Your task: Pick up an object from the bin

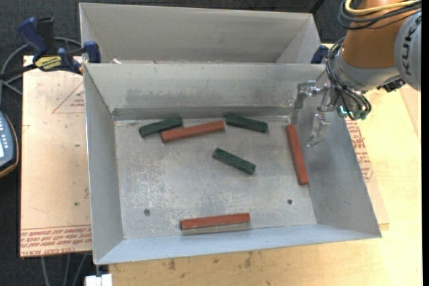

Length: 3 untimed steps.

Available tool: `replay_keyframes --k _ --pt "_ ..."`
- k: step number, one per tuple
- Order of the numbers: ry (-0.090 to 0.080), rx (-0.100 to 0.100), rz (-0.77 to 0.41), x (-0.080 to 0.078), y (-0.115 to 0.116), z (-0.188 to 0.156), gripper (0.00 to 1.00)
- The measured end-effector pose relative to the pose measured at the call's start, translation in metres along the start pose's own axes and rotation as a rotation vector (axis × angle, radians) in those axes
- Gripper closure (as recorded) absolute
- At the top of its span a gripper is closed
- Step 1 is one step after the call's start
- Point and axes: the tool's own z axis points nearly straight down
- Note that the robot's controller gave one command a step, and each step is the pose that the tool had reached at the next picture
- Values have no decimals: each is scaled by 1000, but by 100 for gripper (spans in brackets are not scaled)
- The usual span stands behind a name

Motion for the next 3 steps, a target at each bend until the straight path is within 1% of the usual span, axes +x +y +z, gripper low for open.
replay_keyframes --k 1,2,3 --pt "-4 0 -672 24 50 66 0" --pt "-12 0 -705 0 133 60 0" --pt "-5 -1 -681 48 201 88 0"
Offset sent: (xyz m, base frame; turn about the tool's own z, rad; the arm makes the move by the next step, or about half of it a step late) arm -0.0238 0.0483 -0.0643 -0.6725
